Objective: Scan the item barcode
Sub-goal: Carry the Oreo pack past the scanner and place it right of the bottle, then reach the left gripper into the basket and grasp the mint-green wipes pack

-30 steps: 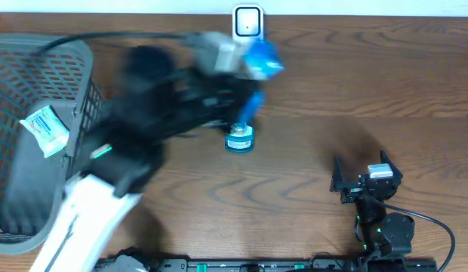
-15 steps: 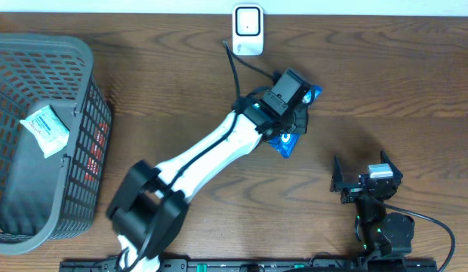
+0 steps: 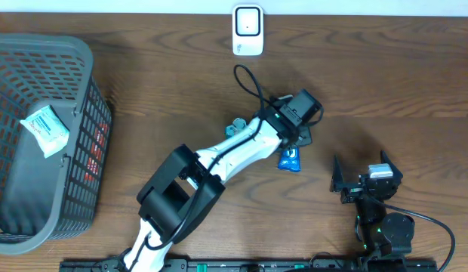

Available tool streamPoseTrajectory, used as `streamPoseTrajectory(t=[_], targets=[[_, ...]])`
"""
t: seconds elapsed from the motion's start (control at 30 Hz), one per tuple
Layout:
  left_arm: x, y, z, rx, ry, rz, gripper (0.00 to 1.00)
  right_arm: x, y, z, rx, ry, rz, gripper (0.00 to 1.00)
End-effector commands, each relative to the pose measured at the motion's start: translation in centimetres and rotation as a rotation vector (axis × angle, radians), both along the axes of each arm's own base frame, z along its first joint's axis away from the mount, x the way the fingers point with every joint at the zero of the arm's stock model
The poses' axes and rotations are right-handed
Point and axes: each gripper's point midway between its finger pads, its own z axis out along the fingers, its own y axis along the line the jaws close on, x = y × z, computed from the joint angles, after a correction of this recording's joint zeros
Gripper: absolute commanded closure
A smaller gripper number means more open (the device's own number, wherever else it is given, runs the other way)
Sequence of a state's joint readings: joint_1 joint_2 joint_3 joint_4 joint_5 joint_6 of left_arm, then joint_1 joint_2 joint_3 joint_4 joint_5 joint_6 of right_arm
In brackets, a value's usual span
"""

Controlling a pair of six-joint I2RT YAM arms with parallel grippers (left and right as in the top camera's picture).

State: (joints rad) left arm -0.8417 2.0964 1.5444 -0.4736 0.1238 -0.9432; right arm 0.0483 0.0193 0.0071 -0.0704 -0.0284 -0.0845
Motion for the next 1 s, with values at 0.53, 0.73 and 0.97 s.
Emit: streamPoseTrajectory(t=[0.53,0.73,0.97], targets=[[1.8,14.4,36.2,0.026,-0.702,-0.188,0.02,0.0,0.1,-0.2,-0.007,0.006,0.003,0.01],[-0.5,31.7,37.8,0.184,-0.613,0.232,0.02,0.0,0.1,-0.2,-0.007,0.005,0.003,0.01],[-5.9,48.6,35.7,0.26,-0.405,0.912,0.02,0.0,0.1,-0.2,-0.007,0.005,0.003,0.01]])
